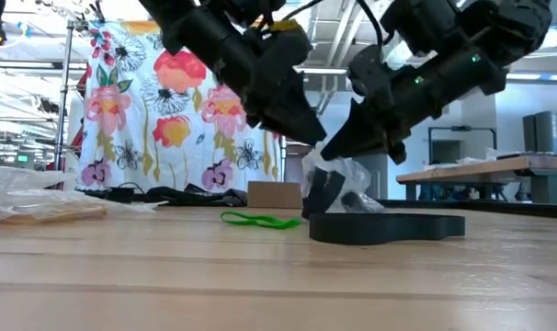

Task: Sort rubber bands
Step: Put the black rubber band into the transparent zip bag

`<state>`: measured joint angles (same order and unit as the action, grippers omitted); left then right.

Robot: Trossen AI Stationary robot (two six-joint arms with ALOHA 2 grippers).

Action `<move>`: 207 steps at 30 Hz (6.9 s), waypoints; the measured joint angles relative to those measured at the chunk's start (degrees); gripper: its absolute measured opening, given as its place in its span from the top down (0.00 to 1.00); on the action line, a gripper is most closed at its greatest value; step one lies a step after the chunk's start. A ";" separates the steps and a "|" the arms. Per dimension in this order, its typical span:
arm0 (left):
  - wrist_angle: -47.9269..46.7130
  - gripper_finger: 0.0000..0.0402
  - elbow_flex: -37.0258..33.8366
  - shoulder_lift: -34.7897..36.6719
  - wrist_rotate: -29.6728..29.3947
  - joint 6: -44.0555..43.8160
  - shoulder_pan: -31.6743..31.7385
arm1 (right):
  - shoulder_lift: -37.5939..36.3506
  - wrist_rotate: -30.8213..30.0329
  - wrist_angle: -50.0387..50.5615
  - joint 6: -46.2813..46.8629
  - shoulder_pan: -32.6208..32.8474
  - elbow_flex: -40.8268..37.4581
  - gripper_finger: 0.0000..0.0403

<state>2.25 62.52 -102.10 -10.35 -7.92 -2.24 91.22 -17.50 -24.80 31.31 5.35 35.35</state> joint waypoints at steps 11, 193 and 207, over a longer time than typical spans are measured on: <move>4.34 0.60 -0.02 -5.47 -3.05 2.81 1.12 | 3.20 6.22 0.02 2.53 -3.83 -2.72 1.00; -18.68 0.69 14.96 -1.64 18.77 -26.35 0.98 | -13.05 -5.38 1.19 0.16 10.31 -2.46 1.00; -45.30 0.59 28.38 -0.83 19.88 -20.00 1.03 | -20.29 -6.62 6.67 1.62 9.99 -2.46 1.00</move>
<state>-43.05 90.91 -102.93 9.53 -27.92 -1.21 70.93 -24.12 -18.13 32.93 15.34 32.88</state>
